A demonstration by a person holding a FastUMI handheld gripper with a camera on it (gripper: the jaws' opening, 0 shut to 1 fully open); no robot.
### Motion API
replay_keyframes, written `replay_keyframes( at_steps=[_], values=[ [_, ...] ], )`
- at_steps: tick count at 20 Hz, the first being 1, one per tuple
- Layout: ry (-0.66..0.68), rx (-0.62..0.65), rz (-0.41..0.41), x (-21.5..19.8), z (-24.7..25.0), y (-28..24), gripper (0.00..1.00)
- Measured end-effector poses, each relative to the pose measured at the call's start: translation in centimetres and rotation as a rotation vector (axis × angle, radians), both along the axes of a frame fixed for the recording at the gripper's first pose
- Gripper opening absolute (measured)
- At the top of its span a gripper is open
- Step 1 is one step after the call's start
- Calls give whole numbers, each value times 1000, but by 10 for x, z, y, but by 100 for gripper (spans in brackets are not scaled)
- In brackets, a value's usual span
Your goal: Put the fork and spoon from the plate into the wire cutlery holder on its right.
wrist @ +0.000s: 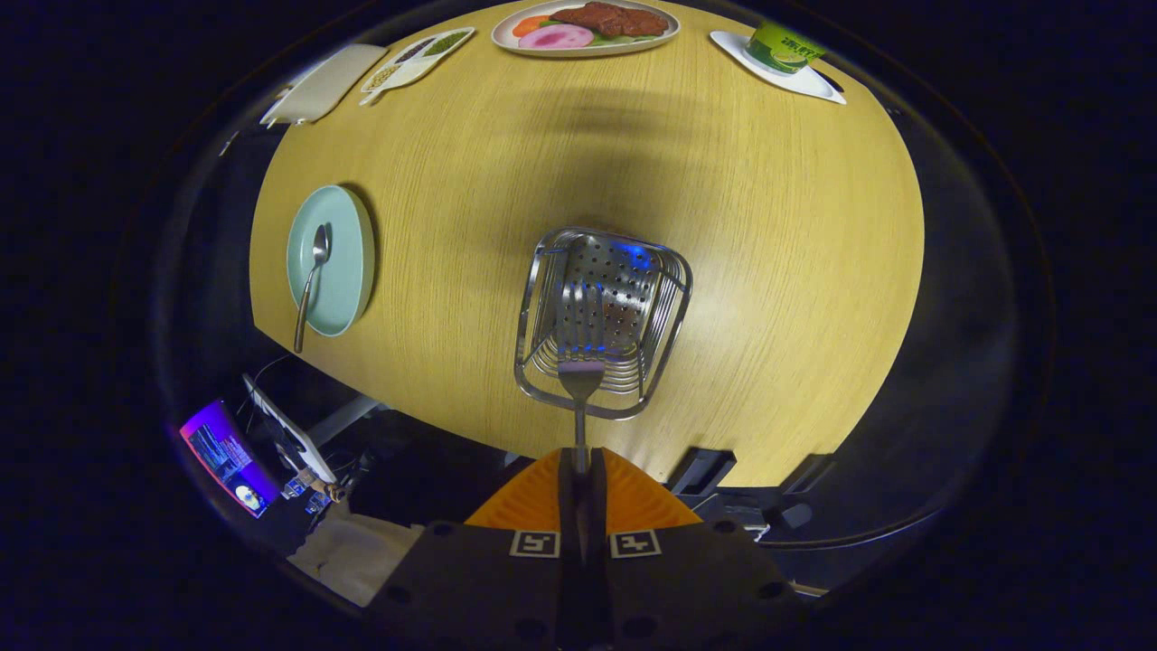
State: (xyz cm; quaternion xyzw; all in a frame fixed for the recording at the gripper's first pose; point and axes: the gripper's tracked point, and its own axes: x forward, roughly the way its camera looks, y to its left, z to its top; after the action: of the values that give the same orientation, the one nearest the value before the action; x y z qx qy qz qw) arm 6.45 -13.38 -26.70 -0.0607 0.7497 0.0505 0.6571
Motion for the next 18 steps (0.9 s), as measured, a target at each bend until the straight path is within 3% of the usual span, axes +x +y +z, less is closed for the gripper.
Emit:
replay_keyframes(
  at_steps=[4, 9, 10, 11, 12, 13, 14, 15, 18],
  values=[
    [82, -28, -35, 4, -7, -3, 6],
    [91, -18, -35, 10, -4, -1, 16],
    [70, -10, -36, 15, -3, 1, 24],
    [45, -10, -29, 18, -1, 0, 41],
    [20, 3, -25, 21, 5, -1, 46],
    [-5, 5, -27, 24, 10, 0, 67],
    [-35, 12, -36, 27, 17, -1, 78],
    [-59, 22, -42, 28, 25, 0, 97],
    [-171, 36, -28, 31, 48, -2, 99]
  ],
)
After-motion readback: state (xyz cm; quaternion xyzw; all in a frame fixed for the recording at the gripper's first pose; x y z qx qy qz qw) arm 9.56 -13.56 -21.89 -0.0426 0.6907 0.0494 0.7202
